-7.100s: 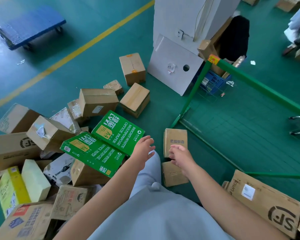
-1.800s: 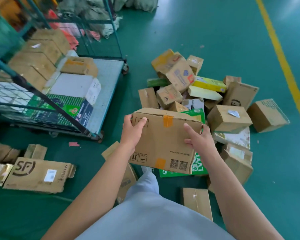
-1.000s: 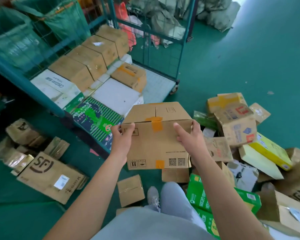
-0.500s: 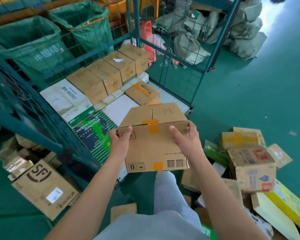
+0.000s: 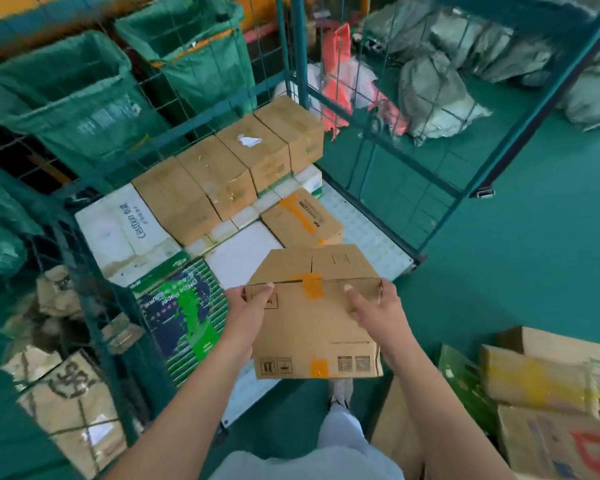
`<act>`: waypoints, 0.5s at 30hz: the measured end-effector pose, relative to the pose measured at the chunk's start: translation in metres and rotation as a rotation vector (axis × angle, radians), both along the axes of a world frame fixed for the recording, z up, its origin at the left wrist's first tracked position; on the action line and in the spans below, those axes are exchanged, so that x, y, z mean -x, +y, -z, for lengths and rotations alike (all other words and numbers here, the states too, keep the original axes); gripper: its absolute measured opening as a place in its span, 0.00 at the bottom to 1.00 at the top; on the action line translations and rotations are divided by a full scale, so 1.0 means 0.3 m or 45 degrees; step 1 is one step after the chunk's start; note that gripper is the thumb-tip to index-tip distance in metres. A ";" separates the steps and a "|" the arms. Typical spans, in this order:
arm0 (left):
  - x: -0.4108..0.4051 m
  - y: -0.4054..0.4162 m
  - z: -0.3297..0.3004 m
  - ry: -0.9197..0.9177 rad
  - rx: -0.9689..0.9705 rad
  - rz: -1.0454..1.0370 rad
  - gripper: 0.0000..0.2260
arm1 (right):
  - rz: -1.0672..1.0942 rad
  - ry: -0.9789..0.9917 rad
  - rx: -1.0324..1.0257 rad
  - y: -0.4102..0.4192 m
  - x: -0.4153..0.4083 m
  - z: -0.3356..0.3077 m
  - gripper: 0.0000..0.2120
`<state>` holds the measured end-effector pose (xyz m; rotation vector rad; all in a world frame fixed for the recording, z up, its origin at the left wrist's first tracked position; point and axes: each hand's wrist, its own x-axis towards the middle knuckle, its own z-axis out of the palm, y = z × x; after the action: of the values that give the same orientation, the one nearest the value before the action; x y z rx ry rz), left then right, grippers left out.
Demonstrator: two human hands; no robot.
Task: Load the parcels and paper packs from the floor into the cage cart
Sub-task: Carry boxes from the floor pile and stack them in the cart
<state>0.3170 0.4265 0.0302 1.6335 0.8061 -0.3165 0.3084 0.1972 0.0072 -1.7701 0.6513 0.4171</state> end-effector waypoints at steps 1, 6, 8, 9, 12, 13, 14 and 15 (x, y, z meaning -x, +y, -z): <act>-0.080 -0.031 0.007 0.008 0.014 -0.014 0.20 | -0.006 0.018 0.008 -0.038 -0.097 0.006 0.53; -0.279 -0.066 0.040 0.031 0.025 -0.096 0.20 | -0.136 -0.015 0.087 -0.095 -0.397 -0.034 0.51; -0.328 -0.059 0.062 0.066 0.046 -0.129 0.21 | -0.167 -0.041 0.086 -0.091 -0.480 -0.045 0.49; -0.347 -0.050 0.075 0.083 0.064 -0.139 0.22 | -0.177 -0.048 0.088 -0.085 -0.512 -0.047 0.48; -0.411 -0.024 0.117 0.161 0.100 -0.151 0.27 | -0.219 -0.037 0.127 -0.067 -0.602 -0.049 0.45; -0.431 -0.019 0.122 0.184 0.108 -0.130 0.26 | -0.227 -0.036 0.143 -0.062 -0.625 -0.050 0.45; -0.456 -0.017 0.128 0.199 0.130 -0.109 0.21 | -0.232 -0.039 0.164 -0.060 -0.650 -0.048 0.45; -0.475 -0.017 0.134 0.198 0.148 -0.104 0.17 | -0.240 -0.039 0.191 -0.058 -0.670 -0.048 0.44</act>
<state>0.4595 0.4215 -0.0100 1.4765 0.9515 -0.4284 0.5095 0.1797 0.0217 -1.9857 0.5062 0.4784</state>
